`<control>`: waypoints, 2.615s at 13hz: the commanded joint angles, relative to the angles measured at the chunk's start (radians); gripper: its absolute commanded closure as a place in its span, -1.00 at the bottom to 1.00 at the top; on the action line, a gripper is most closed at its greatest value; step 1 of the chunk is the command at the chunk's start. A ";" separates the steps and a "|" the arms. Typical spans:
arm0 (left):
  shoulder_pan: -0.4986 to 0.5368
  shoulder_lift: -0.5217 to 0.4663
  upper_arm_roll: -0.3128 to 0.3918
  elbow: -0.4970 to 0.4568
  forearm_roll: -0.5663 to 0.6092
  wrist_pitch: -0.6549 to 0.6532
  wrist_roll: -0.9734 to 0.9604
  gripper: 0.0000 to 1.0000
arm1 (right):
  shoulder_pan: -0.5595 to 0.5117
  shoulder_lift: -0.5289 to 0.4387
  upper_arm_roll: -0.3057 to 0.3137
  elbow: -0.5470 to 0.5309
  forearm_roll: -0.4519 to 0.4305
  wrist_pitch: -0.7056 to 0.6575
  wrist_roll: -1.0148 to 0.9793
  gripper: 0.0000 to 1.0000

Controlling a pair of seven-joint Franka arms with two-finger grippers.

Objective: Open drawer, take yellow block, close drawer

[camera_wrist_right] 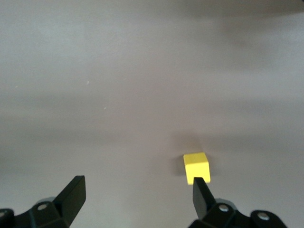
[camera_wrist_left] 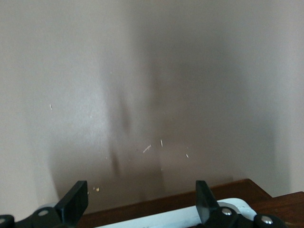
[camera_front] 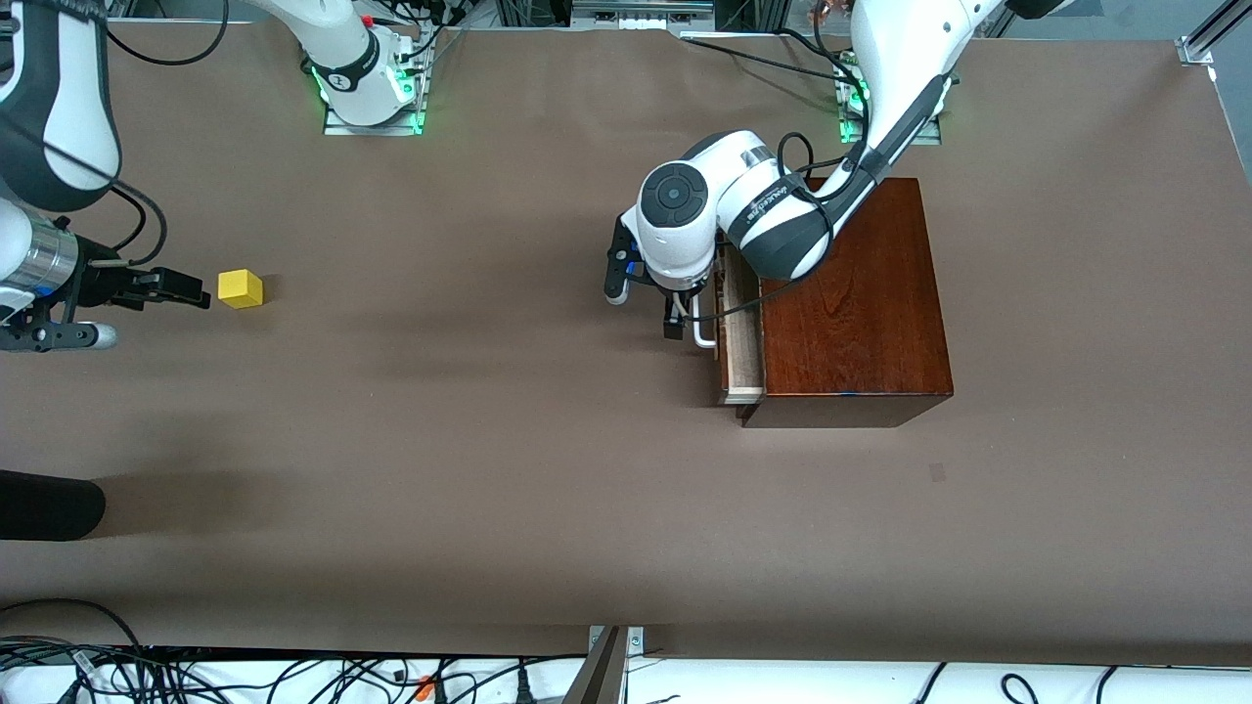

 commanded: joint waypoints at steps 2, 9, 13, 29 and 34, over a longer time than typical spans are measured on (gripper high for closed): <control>0.033 -0.045 0.005 -0.001 0.028 -0.058 0.016 -1.00 | 0.033 0.008 -0.003 0.132 -0.047 -0.156 0.060 -1.00; 0.062 -0.048 0.009 0.006 0.028 -0.092 0.016 -1.00 | 0.048 -0.043 -0.005 0.188 -0.066 -0.263 0.141 -1.00; 0.079 -0.054 0.009 0.006 0.028 -0.109 0.016 -1.00 | 0.048 -0.053 -0.003 0.190 -0.070 -0.264 0.176 -1.00; 0.086 -0.074 -0.001 0.034 0.014 -0.141 -0.019 -1.00 | -0.460 -0.156 0.578 0.151 -0.136 -0.227 0.258 -1.00; 0.092 -0.143 -0.001 0.080 -0.196 -0.190 -0.246 -1.00 | -0.458 -0.165 0.580 0.148 -0.135 -0.203 0.253 -1.00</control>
